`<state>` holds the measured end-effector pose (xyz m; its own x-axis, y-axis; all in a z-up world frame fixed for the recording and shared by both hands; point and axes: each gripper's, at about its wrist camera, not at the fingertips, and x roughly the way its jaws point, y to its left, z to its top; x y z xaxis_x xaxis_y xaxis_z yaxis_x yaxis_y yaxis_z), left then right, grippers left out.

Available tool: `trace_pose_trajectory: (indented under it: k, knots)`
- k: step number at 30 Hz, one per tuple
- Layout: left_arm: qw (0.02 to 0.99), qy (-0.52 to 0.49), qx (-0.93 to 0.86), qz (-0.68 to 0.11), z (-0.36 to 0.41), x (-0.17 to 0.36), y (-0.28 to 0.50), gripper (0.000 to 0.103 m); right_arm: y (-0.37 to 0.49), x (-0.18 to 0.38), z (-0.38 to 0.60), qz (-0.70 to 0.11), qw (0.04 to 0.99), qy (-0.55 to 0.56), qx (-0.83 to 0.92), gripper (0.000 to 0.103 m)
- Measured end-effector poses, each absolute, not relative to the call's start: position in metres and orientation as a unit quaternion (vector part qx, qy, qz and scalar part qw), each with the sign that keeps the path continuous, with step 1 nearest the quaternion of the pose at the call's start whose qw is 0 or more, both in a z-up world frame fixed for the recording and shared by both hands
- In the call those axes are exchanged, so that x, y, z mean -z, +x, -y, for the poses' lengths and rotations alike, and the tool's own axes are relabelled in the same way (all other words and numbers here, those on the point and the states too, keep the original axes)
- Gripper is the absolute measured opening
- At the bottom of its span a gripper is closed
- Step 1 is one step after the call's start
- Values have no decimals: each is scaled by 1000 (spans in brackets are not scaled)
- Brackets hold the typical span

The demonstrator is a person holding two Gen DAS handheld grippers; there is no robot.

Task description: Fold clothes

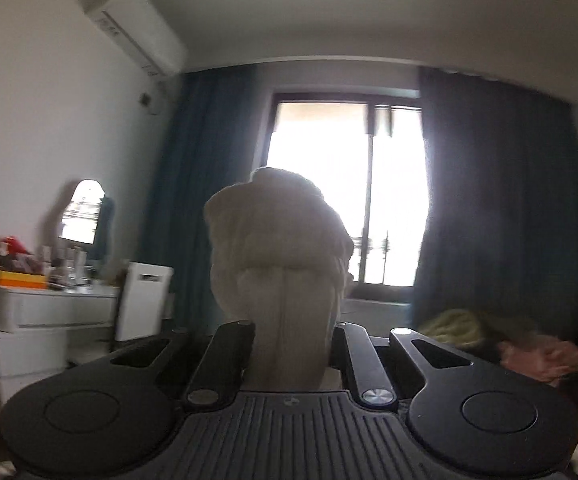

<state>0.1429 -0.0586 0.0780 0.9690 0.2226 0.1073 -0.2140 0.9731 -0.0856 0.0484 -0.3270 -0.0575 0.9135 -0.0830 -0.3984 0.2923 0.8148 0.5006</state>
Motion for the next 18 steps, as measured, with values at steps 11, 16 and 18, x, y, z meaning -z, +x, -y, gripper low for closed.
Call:
trace_pose_trajectory:
  k: [11, 16, 18]
  knots:
    - [989, 138, 45, -23, 307, 60, 120, 13, 38, 49, 399, -130, 918, 345, 144, 49]
    - [969, 215, 82, -87, 346, 128, 116, 13, 45, 65, 415, -134, 907, 375, 140, 49]
    - [971, 199, 84, -103, 335, 120, 128, 18, 47, 69, 418, -140, 900, 391, 132, 49]
